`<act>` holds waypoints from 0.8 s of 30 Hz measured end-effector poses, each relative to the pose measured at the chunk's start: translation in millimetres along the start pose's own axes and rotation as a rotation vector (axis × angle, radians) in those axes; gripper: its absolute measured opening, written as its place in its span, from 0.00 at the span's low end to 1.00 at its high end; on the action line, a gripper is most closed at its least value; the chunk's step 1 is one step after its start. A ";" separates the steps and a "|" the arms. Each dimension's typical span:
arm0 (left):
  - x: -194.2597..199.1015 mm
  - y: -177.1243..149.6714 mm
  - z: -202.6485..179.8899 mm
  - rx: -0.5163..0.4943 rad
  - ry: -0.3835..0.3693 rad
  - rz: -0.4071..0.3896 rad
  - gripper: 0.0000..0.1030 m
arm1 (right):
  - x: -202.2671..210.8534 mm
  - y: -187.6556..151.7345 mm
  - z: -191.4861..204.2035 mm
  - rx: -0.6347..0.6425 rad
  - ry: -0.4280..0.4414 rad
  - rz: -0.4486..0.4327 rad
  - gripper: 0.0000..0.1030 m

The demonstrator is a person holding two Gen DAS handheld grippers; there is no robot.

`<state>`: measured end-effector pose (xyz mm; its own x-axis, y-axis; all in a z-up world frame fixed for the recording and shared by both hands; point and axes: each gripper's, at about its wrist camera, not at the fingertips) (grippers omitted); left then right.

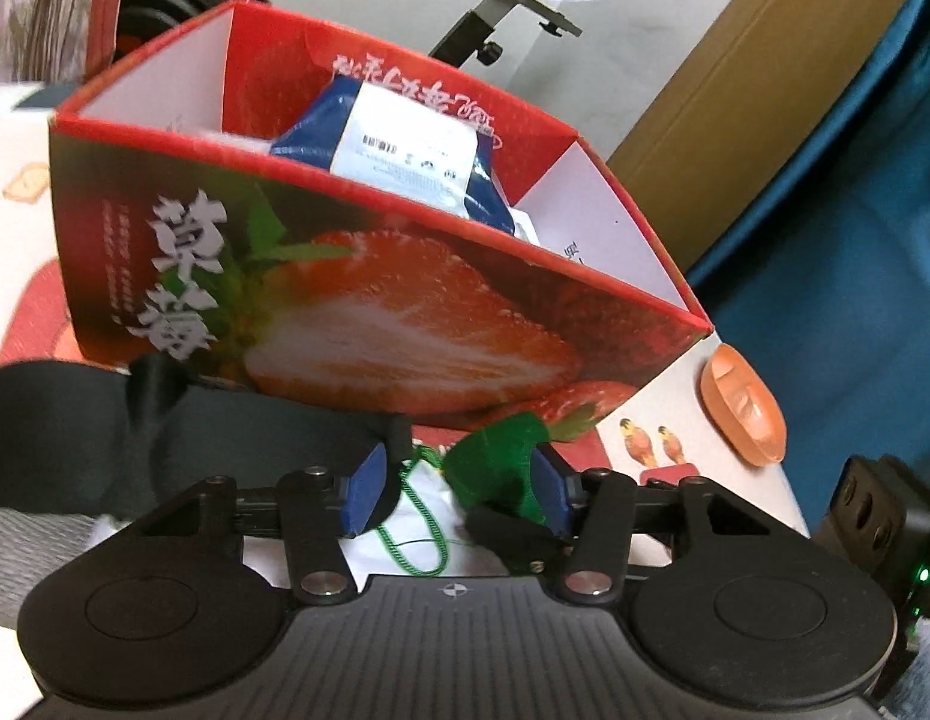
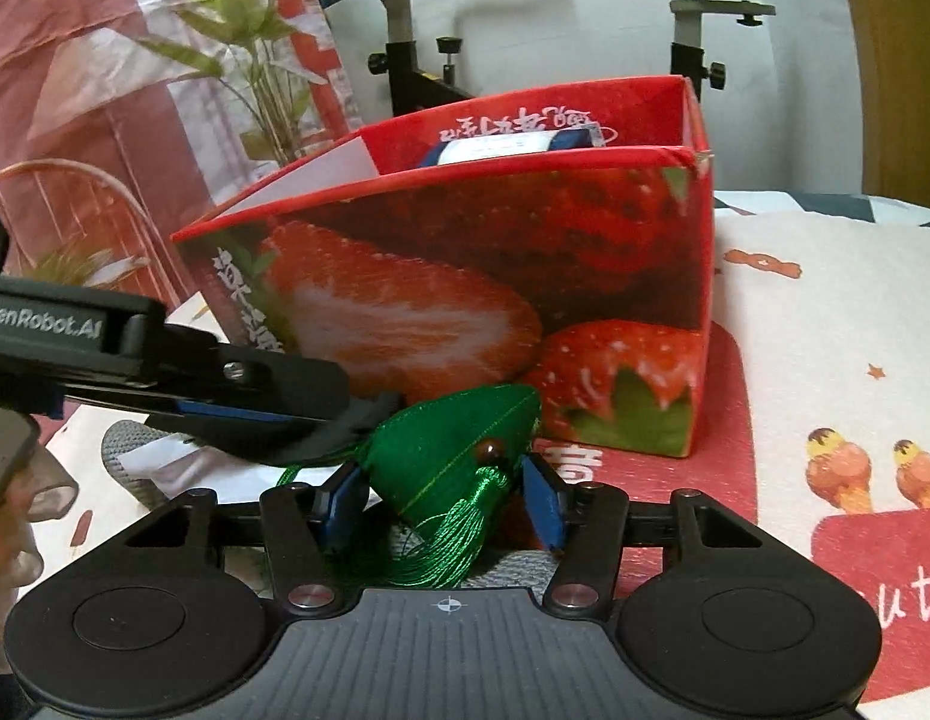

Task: Organize soft objects
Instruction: 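Close the left gripper on the green pouch while the right grasps its tassel, then lift the green pouch with both grippers and carry it over the red box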

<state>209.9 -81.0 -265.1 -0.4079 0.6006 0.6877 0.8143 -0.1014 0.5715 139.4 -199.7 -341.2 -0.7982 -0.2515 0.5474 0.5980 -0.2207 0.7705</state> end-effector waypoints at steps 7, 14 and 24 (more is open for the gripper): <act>-23.0 0.6 1.0 0.044 -0.050 0.043 0.53 | -1.6 0.5 3.3 0.014 0.012 0.002 0.50; -39.9 -3.3 -4.7 0.029 -0.076 0.082 0.43 | -1.3 -0.1 4.1 0.022 0.012 0.004 0.50; 5.2 13.4 -27.0 -0.035 -0.101 -0.054 0.42 | 24.0 29.4 23.6 0.108 0.012 -0.067 0.49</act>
Point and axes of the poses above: each gripper's, at about its wrist camera, not at the fingertips, and x roughly against the way its jaws point, z to its left, y to its top, and after that the axes turned 1 degree about x, right-handed
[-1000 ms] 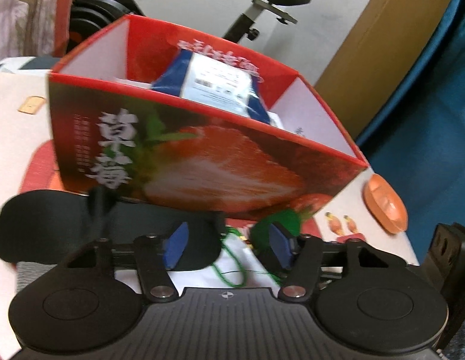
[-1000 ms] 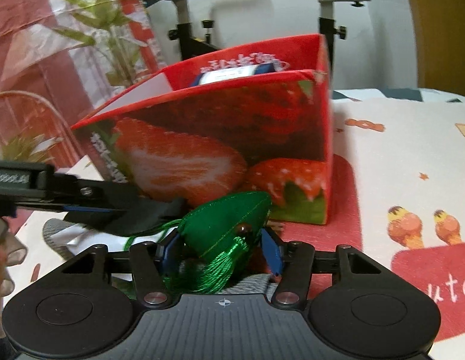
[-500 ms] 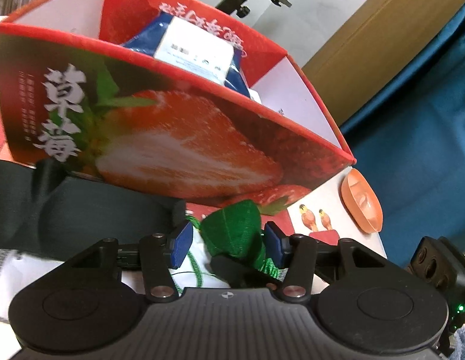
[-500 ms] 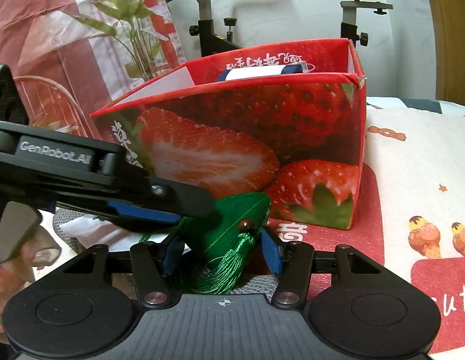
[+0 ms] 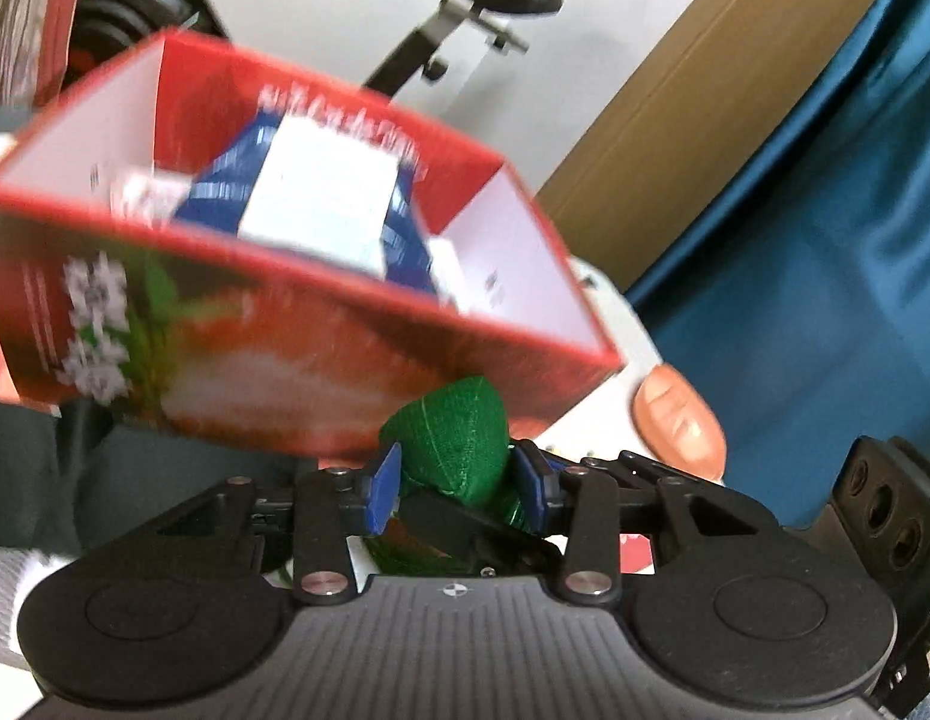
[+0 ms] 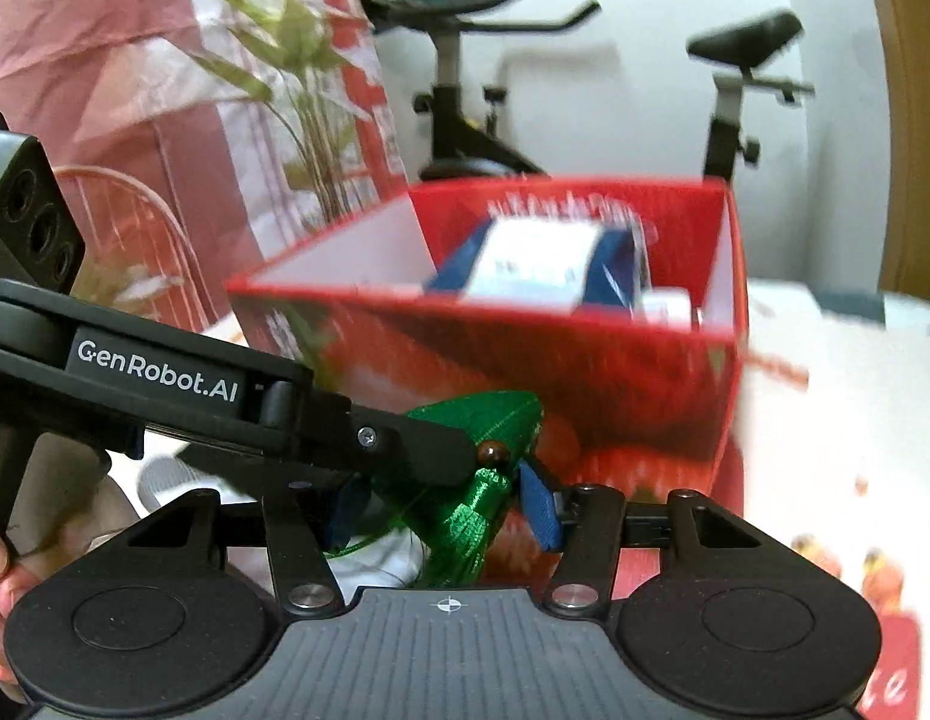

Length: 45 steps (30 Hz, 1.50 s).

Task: Organize soft objects
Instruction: 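Lift the green pouch with both grippers and carry it over the red box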

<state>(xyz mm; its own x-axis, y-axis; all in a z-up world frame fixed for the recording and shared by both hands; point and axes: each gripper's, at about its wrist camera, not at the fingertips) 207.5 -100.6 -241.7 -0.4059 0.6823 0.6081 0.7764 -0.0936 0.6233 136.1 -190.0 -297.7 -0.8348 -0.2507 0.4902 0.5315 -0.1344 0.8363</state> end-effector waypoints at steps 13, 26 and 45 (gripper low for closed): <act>58.6 46.8 -25.7 -0.059 -0.029 -0.208 0.42 | 35.6 82.5 35.7 0.204 0.025 -0.150 0.49; 107.8 108.2 -31.8 -0.167 0.025 -0.394 0.42 | 34.3 175.5 77.8 0.449 0.037 -0.283 0.49; 67.9 116.2 54.8 -0.088 0.184 -0.273 0.42 | -88.6 181.0 87.2 0.403 0.169 -0.128 0.49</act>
Point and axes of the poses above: each gripper's, at about its wrist camera, not at the fingertips, and x roughly against the way its jaws point, z to its left, y to its top, and after that the axes turned 1 degree about x, right-handed
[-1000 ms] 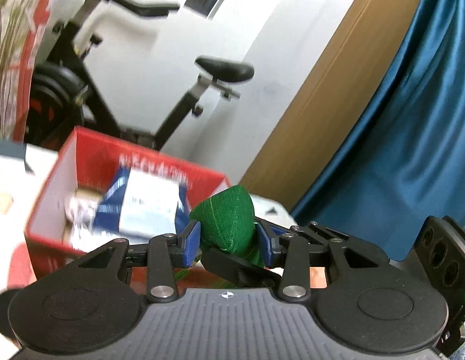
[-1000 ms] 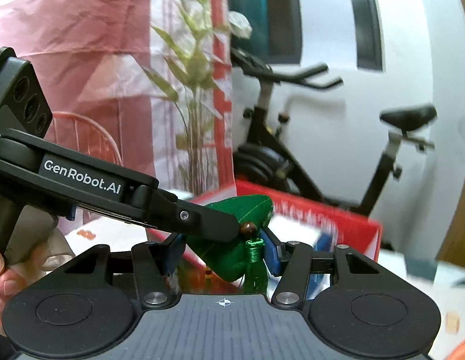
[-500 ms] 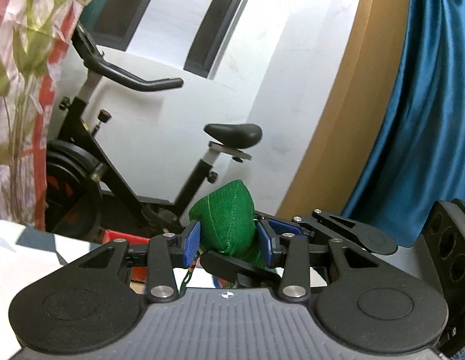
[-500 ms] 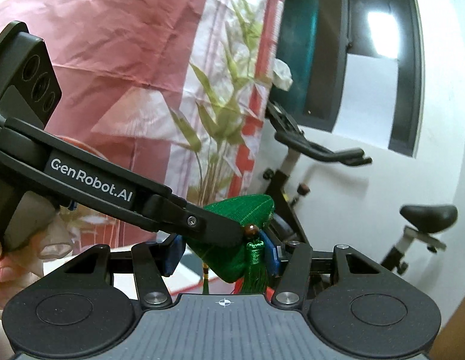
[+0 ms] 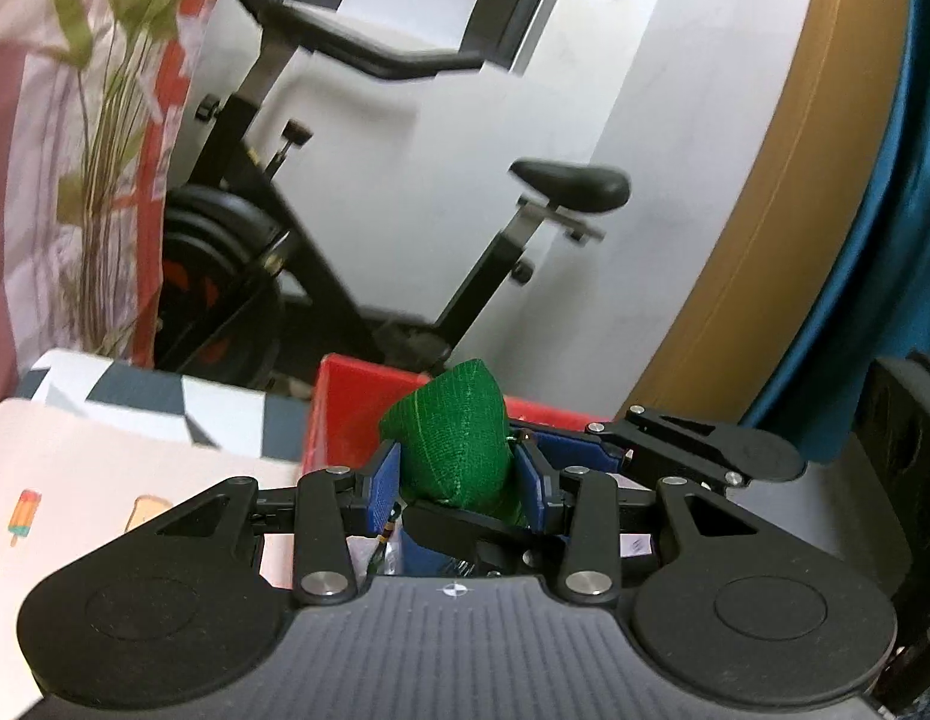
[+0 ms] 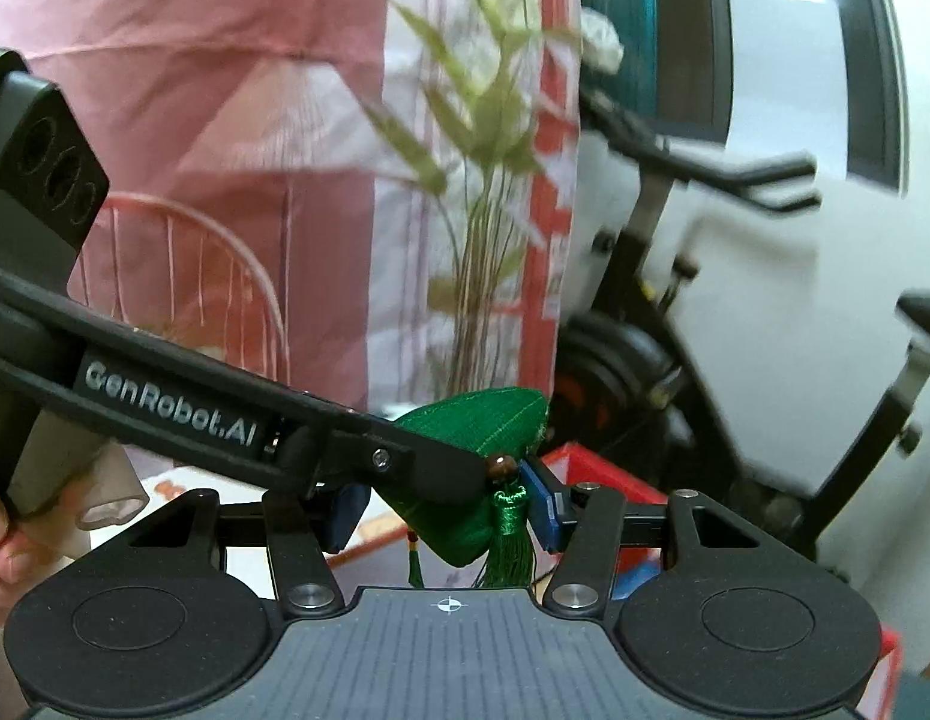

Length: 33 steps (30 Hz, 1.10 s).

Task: Organize soft objects
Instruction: 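Lift the green pouch with both grippers and carry it over the red box, then lower the green pouch into the red box and open both grippers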

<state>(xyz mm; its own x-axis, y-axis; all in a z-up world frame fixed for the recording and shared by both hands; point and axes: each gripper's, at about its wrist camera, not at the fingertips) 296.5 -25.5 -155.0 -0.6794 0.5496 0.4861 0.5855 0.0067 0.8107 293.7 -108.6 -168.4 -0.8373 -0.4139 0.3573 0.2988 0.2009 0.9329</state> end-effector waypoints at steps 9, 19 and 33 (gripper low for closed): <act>-22.8 -14.1 17.0 0.003 0.028 0.079 0.43 | -28.2 -33.4 -9.0 -0.109 0.043 0.124 0.52; -15.9 -14.6 13.8 -0.047 0.092 0.074 0.43 | -27.0 -51.8 -25.8 -0.182 -0.027 0.201 0.68; 46.5 -28.2 -5.2 -0.148 0.229 0.009 1.00 | 50.7 -73.8 -40.7 -0.296 -0.195 0.097 1.00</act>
Point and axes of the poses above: each gripper's, at about its wrist camera, not at the fingertips, and x roughly against the way its jaws point, z to its left, y to its top, and after that the axes turned 1 degree about x, right-handed
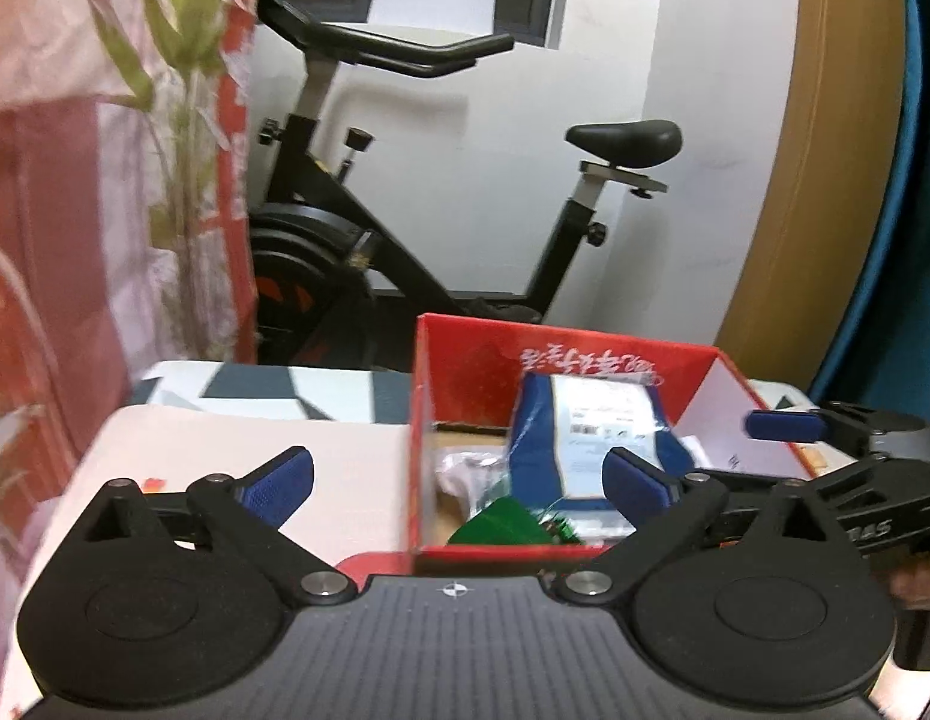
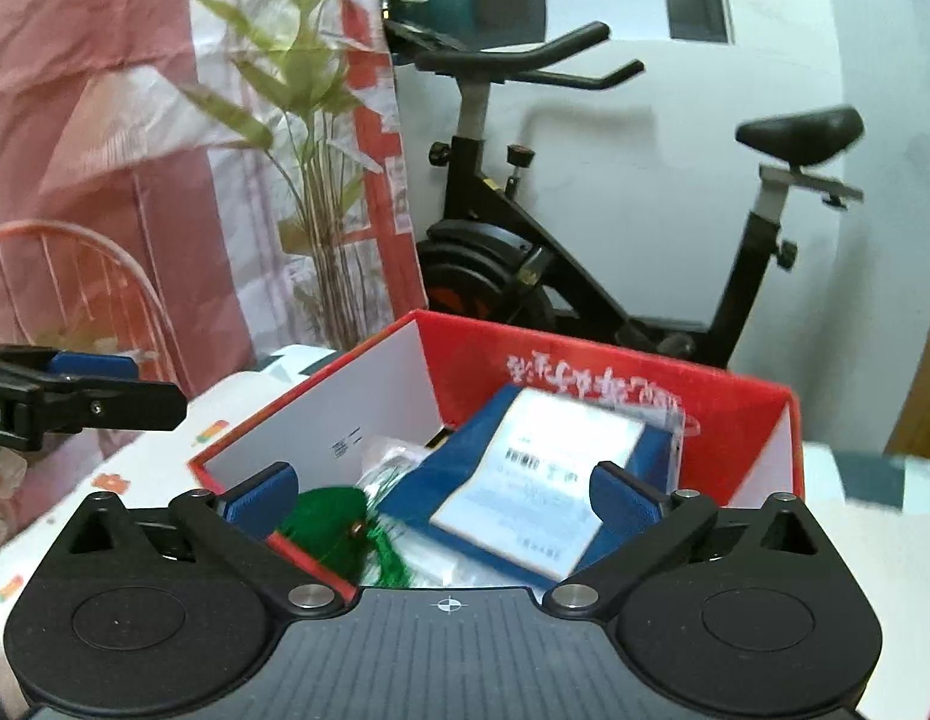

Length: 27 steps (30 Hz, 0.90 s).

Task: Organize soft objects
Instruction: 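Lower the green pouch into the red box and open both grippers, then move both grippers back to the black strap beside the box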

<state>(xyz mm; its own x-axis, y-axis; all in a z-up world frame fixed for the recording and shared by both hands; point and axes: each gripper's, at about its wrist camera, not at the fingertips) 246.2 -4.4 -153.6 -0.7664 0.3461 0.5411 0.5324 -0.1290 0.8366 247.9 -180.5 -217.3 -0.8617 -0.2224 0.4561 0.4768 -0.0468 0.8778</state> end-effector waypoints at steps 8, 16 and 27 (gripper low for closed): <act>23.0 -24.1 -3.8 0.034 0.105 0.010 1.00 | 46.9 -26.2 -1.2 -0.120 -0.028 -0.051 1.00; 39.8 -52.1 -3.8 -0.008 0.195 0.011 1.00 | 69.3 -57.3 10.3 -0.131 -0.096 -0.013 1.00; 43.0 -87.9 17.2 0.107 0.175 0.052 0.99 | 61.1 -106.0 14.7 -0.172 -0.056 0.071 0.95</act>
<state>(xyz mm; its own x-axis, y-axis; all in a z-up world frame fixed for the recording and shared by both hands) 172.6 37.8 -205.3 -0.7825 0.1733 0.5981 0.6012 -0.0402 0.7981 142.2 -174.8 -280.3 -0.8311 -0.1767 0.5274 0.5549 -0.1995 0.8076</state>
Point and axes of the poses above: each gripper's, at about its wrist camera, not at the fingertips, and x roughly against the way its jaws point, z to its left, y to its top, and after that the axes turned 1 degree about x, right-handed
